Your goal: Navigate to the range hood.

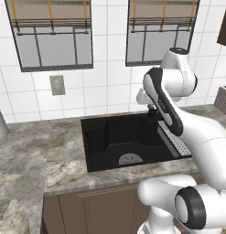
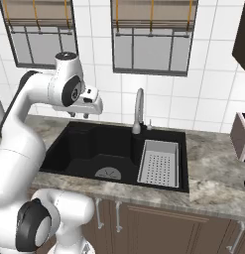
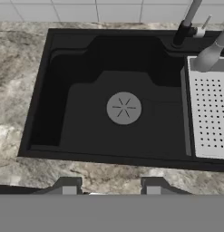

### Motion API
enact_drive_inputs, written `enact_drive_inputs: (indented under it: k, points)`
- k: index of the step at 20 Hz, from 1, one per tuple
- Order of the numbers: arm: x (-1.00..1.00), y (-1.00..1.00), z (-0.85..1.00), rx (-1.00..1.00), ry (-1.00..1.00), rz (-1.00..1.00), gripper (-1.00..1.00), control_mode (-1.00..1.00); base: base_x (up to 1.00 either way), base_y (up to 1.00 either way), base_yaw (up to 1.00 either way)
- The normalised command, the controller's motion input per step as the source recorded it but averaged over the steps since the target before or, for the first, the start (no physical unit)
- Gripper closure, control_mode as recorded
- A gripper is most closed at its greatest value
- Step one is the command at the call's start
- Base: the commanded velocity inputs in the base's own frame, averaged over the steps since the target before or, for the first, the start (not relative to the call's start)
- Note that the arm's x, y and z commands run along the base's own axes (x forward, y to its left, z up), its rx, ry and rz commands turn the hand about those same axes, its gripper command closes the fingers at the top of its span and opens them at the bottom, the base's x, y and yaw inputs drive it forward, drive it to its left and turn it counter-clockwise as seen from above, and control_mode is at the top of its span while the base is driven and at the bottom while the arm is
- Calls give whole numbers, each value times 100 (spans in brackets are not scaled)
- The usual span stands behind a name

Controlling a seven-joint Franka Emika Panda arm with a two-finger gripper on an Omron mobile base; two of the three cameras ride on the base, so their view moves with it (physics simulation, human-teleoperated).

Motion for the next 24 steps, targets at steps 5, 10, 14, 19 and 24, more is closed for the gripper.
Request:
enact_drive_inputs:
  k: [5, 10, 14, 19, 24]
  points:
    - [-32, -4, -2, 1, 0, -1, -100, -100, 0, 0, 0]
    - [-86, -5, 1, 2, -8, 0, -100, -100, 0, 0, 0]
    - [-80, 0, 0, 0, -8, 1, -100, -100, 0, 0, 0]
    - [-11, 0, 0, 0, 0, 0, -100, 100, -17, 2, 0]
    - [0, 0, 0, 0, 0, 0, -100, 100, -96, -21, -31]
